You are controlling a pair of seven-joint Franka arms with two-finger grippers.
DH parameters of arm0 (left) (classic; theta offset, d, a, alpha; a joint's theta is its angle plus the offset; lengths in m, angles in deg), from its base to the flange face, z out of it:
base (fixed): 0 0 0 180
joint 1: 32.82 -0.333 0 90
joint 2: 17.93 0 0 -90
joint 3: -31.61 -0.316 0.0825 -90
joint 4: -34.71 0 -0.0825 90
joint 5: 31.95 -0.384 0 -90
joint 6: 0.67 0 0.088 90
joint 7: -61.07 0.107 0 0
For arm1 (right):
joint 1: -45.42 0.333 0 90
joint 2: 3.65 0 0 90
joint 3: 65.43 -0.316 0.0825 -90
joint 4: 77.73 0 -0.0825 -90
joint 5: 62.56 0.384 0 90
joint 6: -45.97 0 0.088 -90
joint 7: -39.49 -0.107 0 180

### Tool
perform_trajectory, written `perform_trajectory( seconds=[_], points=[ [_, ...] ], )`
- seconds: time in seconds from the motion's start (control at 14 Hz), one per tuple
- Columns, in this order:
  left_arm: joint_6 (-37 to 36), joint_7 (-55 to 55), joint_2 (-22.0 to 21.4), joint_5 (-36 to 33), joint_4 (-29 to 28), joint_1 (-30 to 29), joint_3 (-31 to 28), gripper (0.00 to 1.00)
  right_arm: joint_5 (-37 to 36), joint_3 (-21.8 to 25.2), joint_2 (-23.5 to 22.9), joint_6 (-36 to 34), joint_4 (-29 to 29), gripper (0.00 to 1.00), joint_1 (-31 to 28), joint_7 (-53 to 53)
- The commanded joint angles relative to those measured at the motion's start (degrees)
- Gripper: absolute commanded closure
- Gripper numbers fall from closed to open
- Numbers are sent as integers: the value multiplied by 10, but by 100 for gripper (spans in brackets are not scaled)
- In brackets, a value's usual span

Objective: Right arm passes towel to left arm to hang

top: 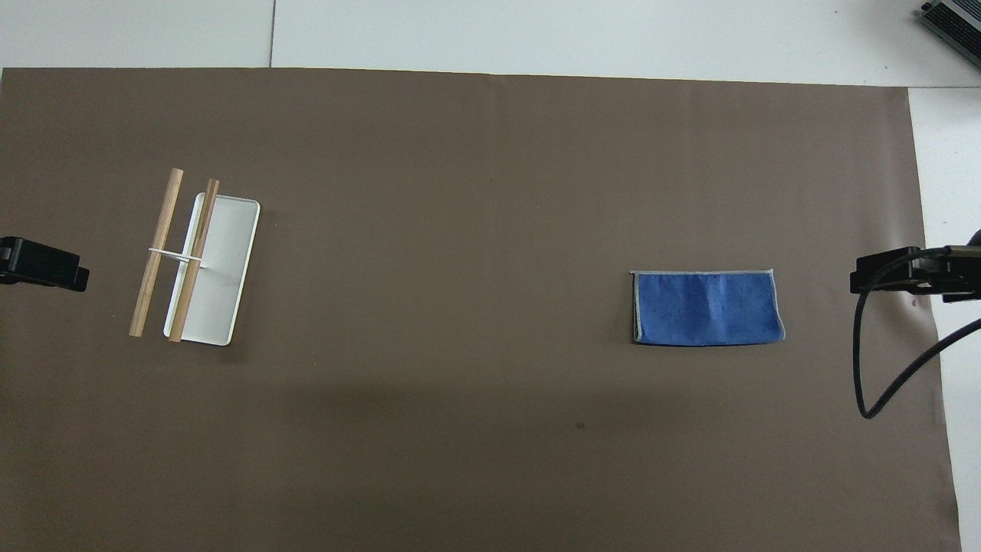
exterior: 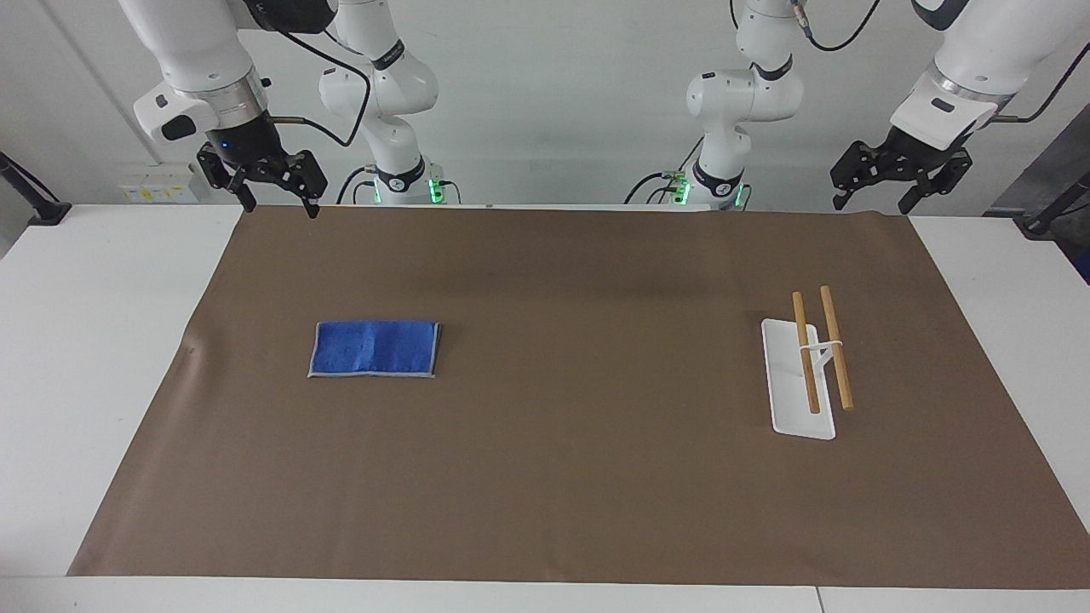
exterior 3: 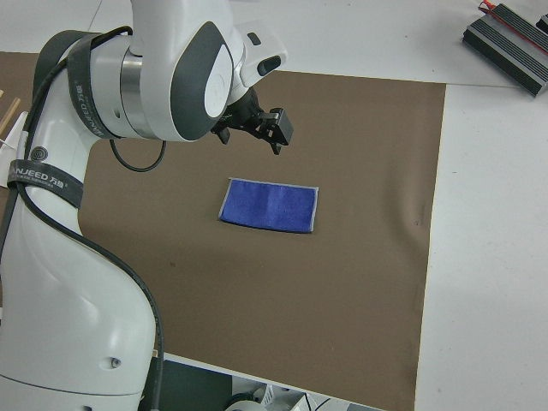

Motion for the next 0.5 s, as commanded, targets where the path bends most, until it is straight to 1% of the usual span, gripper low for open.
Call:
perform_trajectory(
  seconds=[0.0, 0.43],
  points=[
    [-5, 4, -14, 6, -11, -4, -1, 0, -11, 2, 14, -5, -12, 0, 4, 0],
    [-5, 4, -14, 6, -11, -4, -1, 0, -10, 1, 15, -5, -15, 0, 3, 6]
  ],
)
